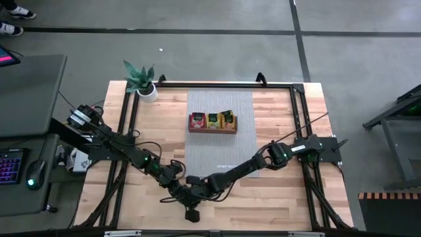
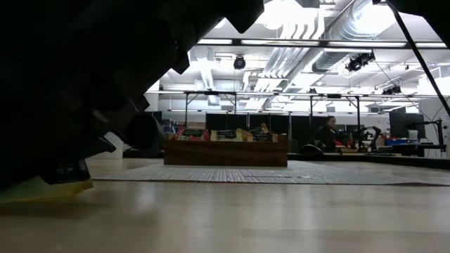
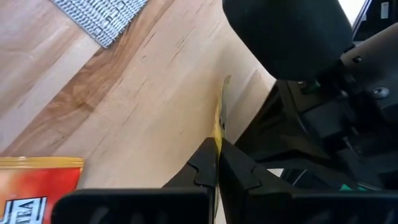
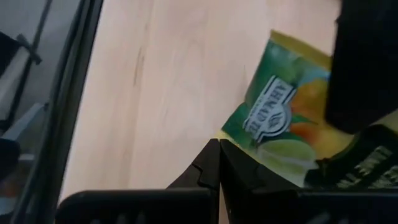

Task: Pick & Place Tea
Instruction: Put the yellow tea bag into the middle section of the wooden organizer

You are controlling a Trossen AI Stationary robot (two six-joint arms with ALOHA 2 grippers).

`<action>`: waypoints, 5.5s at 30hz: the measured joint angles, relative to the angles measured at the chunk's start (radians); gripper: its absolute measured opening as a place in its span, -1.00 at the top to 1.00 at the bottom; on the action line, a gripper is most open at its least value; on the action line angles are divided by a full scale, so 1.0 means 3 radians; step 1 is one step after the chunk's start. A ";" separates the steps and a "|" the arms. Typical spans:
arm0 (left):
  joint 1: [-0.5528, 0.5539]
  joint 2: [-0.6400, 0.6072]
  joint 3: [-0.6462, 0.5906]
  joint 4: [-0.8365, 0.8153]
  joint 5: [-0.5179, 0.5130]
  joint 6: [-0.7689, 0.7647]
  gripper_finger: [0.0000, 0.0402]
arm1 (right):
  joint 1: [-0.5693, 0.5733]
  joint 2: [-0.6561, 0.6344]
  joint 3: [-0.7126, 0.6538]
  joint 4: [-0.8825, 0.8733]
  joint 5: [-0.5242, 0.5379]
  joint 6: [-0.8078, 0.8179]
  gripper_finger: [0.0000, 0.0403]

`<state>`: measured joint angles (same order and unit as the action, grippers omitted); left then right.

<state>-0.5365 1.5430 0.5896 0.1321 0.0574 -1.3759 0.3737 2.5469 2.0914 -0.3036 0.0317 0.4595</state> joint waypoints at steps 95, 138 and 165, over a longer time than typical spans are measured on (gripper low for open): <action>0.0707 -0.1413 0.0494 0.0770 -0.1177 0.3525 1.00 | -0.0989 -0.2373 0.0013 -0.2378 -0.0633 -0.0627 -0.09; 0.0703 -0.1411 0.0552 0.0644 -0.1556 0.3600 1.00 | -0.1019 -0.2369 0.0013 -0.2427 -0.0381 -0.0773 0.99; 0.0697 -0.1908 0.0549 -0.0254 -0.1865 0.3338 -0.18 | -0.1039 -0.2366 0.0011 -0.2704 -0.0290 -0.0820 1.00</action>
<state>-0.3275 0.9707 0.7544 0.0560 -0.5021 -0.3745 0.0619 1.8370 2.0949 -1.1149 -0.0551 0.2135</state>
